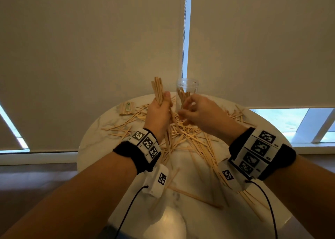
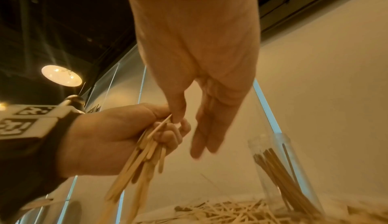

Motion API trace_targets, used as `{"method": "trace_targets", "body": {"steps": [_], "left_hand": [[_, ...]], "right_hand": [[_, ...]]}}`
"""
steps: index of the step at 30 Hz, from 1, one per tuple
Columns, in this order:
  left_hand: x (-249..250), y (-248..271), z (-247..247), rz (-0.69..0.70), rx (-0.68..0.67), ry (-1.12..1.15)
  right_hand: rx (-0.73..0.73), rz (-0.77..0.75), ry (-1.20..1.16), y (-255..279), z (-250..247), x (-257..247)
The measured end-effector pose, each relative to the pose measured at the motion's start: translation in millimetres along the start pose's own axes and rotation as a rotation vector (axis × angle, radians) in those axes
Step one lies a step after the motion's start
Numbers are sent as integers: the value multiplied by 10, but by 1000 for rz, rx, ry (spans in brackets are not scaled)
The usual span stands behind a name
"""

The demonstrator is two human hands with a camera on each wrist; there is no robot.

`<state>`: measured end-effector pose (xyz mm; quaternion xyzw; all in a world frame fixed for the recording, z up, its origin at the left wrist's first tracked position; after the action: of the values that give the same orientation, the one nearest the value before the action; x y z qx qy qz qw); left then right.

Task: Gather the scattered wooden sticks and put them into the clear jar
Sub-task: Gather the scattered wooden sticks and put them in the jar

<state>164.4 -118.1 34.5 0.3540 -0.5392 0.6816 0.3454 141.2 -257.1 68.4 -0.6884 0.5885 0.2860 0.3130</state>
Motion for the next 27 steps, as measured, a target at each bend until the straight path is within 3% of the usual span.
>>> {"method": "trace_targets", "body": {"steps": [4,6,9,13,16,19,21,24,27], "left_hand": [[21,-103,-142,-65,158,149],[34,-117,-116,-83,169,257],[38,-130,-142,-83,193,324],[9,-244,-414,-106,293,378],[15,-341,-707,-94,398,373],[-11,-337,-923,-105,486,287],[-42,-263,-871,-132,457,267],[-69,-87,-503,-175,247,205],[-49,95,-46,-191,20,141]], "right_hand": [[-443,157,229,225,527,261],[-527,176,150,327,684,276],[-532,195,53,344,738,276],[-549,164,190,363,677,311],[-550,220,310,358,532,486],[-430,300,276,256,301,618],[-279,281,132,154,149,545],[-174,151,-18,83,84,244],[-94,-47,73,87,148,-103]]}}
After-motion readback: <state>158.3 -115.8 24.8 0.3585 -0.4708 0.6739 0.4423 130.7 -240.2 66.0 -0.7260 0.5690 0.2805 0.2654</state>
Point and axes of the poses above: each hand's wrist, its own y-axis away from the middle knuckle, its own z-axis out of the palm, x = y × z, the point moved 8 cm from there along -y, towards the middle knuckle, and after that the axes turned 14 degrees about z, right-handed, at the moved point
